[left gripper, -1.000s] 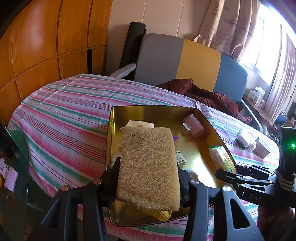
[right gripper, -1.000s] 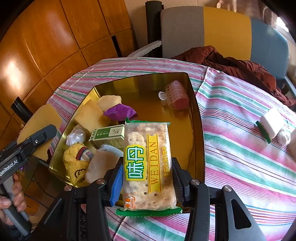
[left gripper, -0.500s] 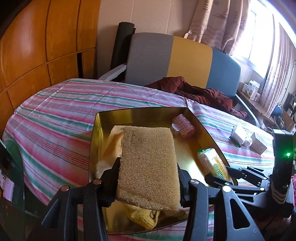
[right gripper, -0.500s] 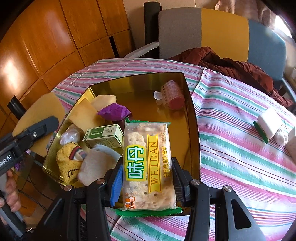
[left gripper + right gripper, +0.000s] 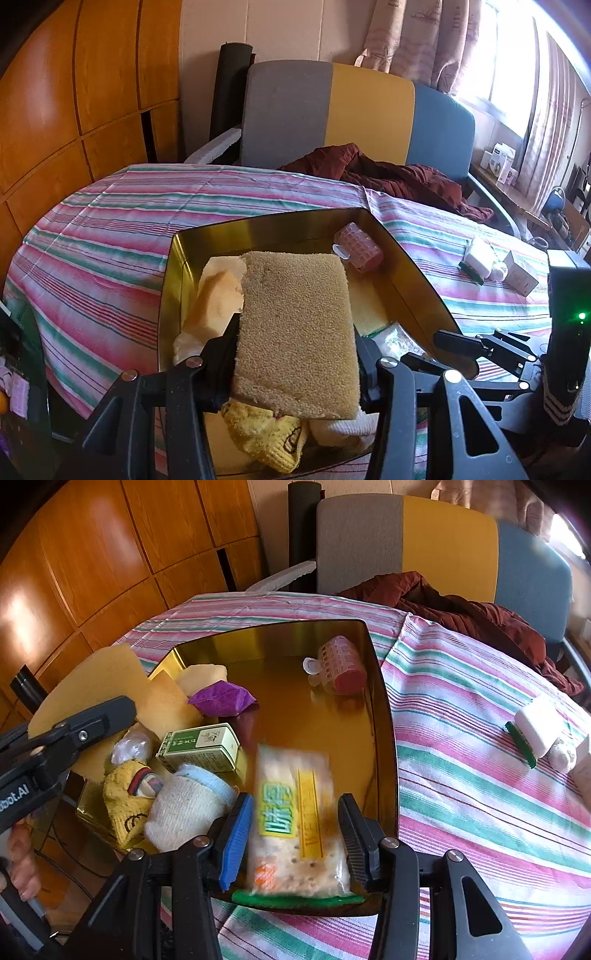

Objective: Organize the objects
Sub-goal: 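Lower both grippers over the gold tray and release the cracker pack and sponge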

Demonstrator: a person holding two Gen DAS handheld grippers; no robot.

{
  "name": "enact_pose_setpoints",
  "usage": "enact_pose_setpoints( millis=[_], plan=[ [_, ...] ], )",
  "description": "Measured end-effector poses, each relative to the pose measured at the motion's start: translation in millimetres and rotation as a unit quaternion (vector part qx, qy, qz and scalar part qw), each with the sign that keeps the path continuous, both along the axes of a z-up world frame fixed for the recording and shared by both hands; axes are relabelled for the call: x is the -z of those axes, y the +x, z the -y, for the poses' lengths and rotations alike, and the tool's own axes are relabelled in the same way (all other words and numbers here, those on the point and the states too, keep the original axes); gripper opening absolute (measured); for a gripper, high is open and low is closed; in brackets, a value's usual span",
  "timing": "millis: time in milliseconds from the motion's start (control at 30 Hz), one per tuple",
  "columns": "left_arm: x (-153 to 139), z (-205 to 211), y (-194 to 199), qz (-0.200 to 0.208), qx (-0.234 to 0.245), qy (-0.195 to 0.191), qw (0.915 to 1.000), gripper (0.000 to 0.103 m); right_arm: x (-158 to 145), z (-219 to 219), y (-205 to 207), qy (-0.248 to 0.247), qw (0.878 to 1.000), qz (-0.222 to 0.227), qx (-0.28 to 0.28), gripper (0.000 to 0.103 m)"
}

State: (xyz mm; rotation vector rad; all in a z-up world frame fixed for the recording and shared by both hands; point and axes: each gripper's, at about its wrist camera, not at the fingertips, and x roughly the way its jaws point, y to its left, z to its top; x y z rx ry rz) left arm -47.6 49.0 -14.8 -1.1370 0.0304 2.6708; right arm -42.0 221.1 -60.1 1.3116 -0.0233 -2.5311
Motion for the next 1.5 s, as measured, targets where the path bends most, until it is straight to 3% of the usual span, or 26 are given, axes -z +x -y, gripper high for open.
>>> enact_pose_setpoints(
  millis=[233, 533, 800, 1000, 1133, 1233, 1400, 1500],
  plan=[
    [5.6, -8.6, -11.4, 0.011, 0.007, 0.002, 0.9999, 0.050, -1.4, -2.1, -0.6, 0.000, 1.000, -0.004, 0.002, 0.049],
    [-2.1, 1.5, -40.7, 0.043, 0.010, 0.073, 0.9964, 0.050, -8.6, -7.5, 5.6, -0.007, 1.000, -0.013, 0.014, 0.050],
    [5.6, 3.7, -47.4, 0.067, 0.015, 0.090, 0.9936, 0.050, -8.8, -14.6, 8.7, -0.015, 1.000, -0.014, 0.024, 0.053],
    [5.0, -7.4, -62.0, 0.094, 0.029, 0.159, 0.9824, 0.052, -7.4, -18.0, 10.8, -0.018, 0.999, -0.009, 0.033, 0.054],
    [13.2, -18.2, -59.4, 0.099, 0.034, 0.139, 0.9847, 0.052, -8.1, -20.0, 14.1, -0.016, 0.999, -0.011, 0.033, 0.054],
    [29.0, -24.4, -55.5, 0.128, 0.045, 0.119, 0.9836, 0.052, -9.0, -21.0, 15.7, -0.020, 0.999, -0.012, 0.034, 0.054],
    [29.2, -27.3, -41.2, 0.134, 0.070, 0.134, 0.9794, 0.051, -21.3, -29.5, 26.3, -0.012, 0.998, -0.043, 0.054, 0.055],
    [29.4, -28.7, -29.1, 0.145, 0.091, 0.145, 0.9744, 0.051, -30.7, -42.8, 31.6, -0.019, 0.995, -0.059, 0.080, 0.061]
  ],
)
